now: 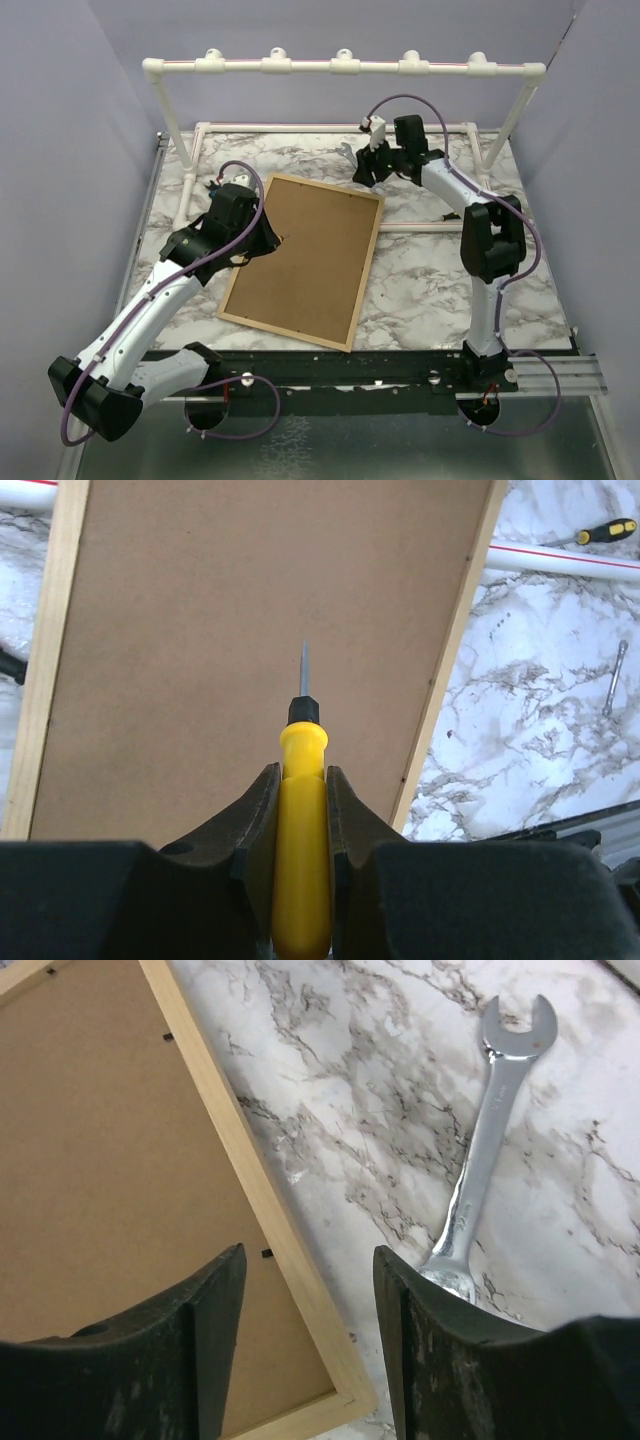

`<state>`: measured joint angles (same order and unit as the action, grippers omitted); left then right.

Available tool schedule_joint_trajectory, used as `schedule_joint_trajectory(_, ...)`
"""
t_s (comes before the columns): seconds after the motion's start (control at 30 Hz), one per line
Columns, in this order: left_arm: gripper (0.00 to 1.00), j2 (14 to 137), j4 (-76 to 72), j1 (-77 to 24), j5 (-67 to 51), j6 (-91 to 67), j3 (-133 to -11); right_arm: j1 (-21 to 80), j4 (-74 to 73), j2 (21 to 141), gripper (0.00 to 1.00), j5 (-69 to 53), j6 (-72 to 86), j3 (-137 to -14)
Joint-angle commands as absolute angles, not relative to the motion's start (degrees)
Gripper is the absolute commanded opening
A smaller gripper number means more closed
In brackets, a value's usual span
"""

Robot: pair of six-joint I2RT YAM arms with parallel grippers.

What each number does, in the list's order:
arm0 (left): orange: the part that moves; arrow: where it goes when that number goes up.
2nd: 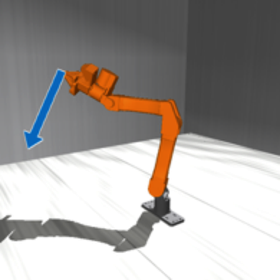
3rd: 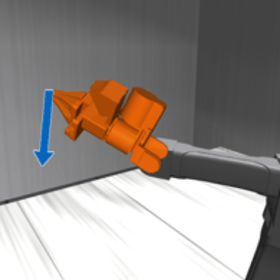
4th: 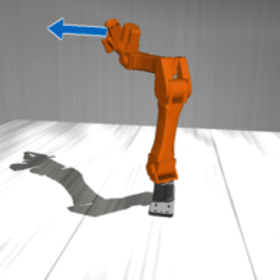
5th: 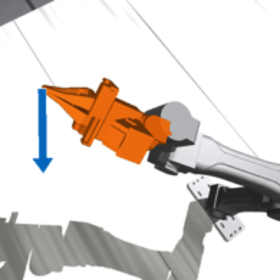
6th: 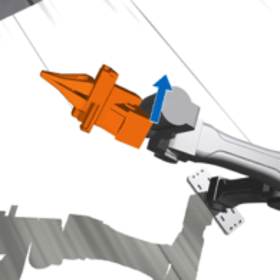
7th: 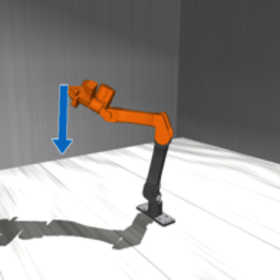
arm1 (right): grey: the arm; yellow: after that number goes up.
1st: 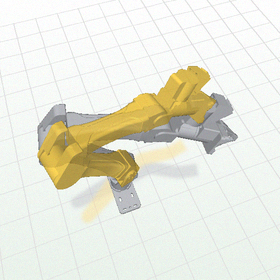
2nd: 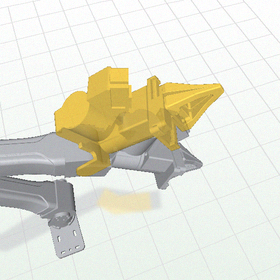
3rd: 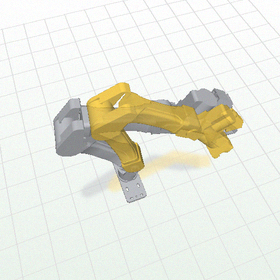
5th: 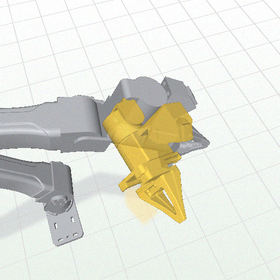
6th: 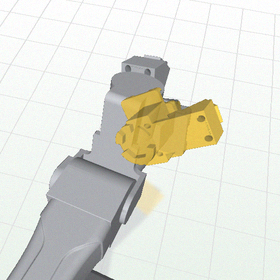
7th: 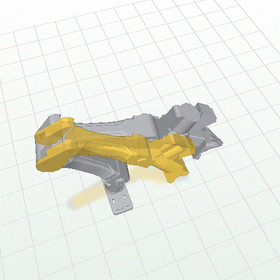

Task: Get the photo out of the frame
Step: Adjust the photo frame at the center of the board.

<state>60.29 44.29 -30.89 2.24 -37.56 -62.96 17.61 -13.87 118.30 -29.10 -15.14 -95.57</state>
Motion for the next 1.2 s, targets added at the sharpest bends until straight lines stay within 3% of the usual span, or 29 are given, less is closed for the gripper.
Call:
schedule_joint_trajectory(0.0, 0.0, 59.7, 46.7, -29.9, 5.3, -38.7, -63.1, 17.5, -22.3, 122.4, 0.56, -34.2, -20.8, -99.8)
schedule_joint_trajectory(0.43, 0.0, 61.3, 46.8, -26.5, 4.4, -37.7, -63.1, 17.5, -22.1, 124.1, 0.55, -32.9, -24.2, -97.3)
schedule_joint_trajectory(0.63, 0.0, 61.0, 46.7, -25.5, 3.4, -37.8, -62.8, 17.5, -23.5, 126.0, 0.47, -31.6, -25.0, -98.4)
schedule_joint_trajectory(0.9, 0.0, 60.7, 46.9, -24.5, 2.9, -37.1, -62.0, 17.5, -23.9, 127.3, 0.46, -29.8, -25.0, -99.0)
schedule_joint_trajectory(1.03, 0.0, 60.7, 46.8, -24.1, 2.8, -36.9, -61.9, 17.5, -23.8, 128.1, 0.37, -27.9, -24.8, -99.5)
schedule_joint_trajectory(1.17, 0.0, 60.9, 46.9, -23.8, 2.6, -36.7, -62.0, 17.4, -23.8, 128.3, 0.19, -24.4, -23.9, -100.2)
